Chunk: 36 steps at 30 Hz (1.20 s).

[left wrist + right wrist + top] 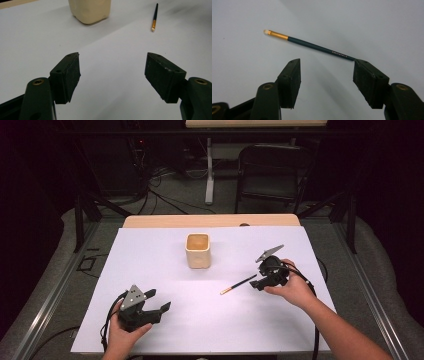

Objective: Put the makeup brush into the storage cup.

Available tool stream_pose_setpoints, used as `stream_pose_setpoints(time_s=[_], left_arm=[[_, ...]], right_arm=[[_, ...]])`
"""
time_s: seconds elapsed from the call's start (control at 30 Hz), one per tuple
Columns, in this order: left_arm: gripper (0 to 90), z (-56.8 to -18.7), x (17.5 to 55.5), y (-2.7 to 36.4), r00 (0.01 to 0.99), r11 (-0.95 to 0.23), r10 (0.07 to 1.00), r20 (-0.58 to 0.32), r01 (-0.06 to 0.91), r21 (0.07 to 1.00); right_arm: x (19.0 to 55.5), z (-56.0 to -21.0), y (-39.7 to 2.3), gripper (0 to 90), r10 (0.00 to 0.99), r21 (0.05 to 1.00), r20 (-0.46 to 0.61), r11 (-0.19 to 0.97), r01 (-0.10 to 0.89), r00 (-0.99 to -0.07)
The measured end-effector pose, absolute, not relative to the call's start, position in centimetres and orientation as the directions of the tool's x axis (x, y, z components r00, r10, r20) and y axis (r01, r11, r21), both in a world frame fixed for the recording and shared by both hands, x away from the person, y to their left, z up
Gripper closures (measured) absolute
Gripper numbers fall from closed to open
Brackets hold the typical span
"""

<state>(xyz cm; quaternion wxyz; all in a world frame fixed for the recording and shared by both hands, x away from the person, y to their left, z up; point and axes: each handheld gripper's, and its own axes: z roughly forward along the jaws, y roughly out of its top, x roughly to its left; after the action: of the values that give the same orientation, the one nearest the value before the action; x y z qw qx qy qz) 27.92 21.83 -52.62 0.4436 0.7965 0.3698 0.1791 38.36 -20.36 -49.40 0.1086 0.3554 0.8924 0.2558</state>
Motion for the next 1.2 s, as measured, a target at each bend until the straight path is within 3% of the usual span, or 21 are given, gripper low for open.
stream_pose_setpoints(time_s=[0.3, 0.67, 1.2], left_arm=[[28.4, -52.7, 27.9, 21.8, 0.664, -0.336, 0.746, -0.043, 0.432, 0.837], [28.4, -52.7, 28.0, 21.8, 0.667, -0.348, 0.744, -0.037, 0.435, 0.83], [28.8, -52.8, 28.0, 21.7, 0.668, -0.353, 0.743, -0.039, 0.44, 0.826]], right_arm=[[38.9, -48.5, -19.0, 39.6, 0.625, 0.473, -0.07, 0.707, 0.526, -0.778], [39.6, -48.8, -17.4, 33.5, 0.526, 0.372, -0.084, 0.804, 0.463, -0.846], [40.5, -48.5, -16.1, 29.5, 0.465, 0.317, -0.12, 0.855, 0.41, -0.877]])
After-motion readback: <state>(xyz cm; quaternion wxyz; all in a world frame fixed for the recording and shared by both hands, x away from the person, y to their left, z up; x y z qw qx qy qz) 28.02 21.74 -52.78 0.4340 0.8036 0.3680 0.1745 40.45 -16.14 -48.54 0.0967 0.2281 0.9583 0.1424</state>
